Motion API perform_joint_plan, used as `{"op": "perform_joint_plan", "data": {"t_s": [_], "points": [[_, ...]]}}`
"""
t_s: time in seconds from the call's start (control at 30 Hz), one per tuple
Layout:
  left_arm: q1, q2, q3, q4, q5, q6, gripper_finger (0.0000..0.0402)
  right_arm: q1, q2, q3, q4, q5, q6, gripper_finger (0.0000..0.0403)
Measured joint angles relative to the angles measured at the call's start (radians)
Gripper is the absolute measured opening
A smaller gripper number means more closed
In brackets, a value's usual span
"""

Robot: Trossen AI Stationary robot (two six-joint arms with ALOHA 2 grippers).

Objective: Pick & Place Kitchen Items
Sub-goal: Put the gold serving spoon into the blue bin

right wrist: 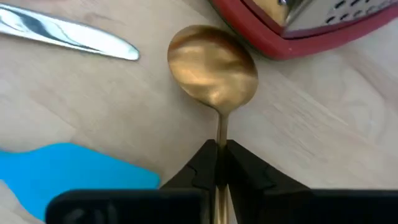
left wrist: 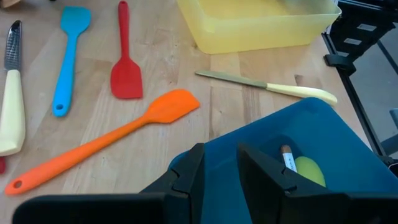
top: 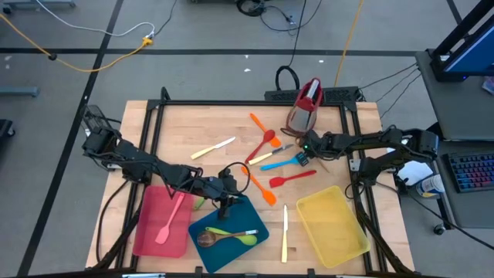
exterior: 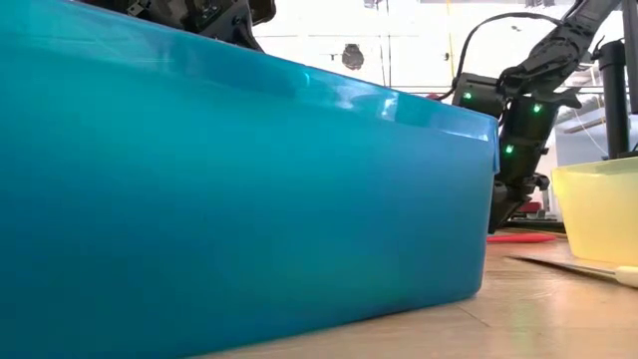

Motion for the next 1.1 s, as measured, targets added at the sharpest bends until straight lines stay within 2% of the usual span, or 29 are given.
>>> {"op": "perform_joint_plan", "data": {"t_s": [0.2,0.47,0.7,0.87,1.1], "points": [[0.000,0.000,0.000,0.000,0.000,0.001,0.0097,0.052,-0.002,0.001,-0.004,-0.044,-0.006,0.0010],[0.000,0.000,0.000,0.000,0.000,0.006,0.0097,0.103,-0.017,0.002,0.000,-0.061,0.005,0.0017],[0.000,0.000,0.000,0.001,0.000,0.006,0.0097,0.142,-0.142,0.002,0.029,-0.059,0.011,0.0013],[0.001,0.000,0.000,0.009,-0.013,0.034,0.0097,0.221,-0.223,0.002,0.246,-0.058,-0.002,0.0014],[0.001,0.000,0.000,0.016,-0.165,0.055,0.0097,0.365,-0.215,0.004,0.727,-0.059,-0.174,0.0015]]}}
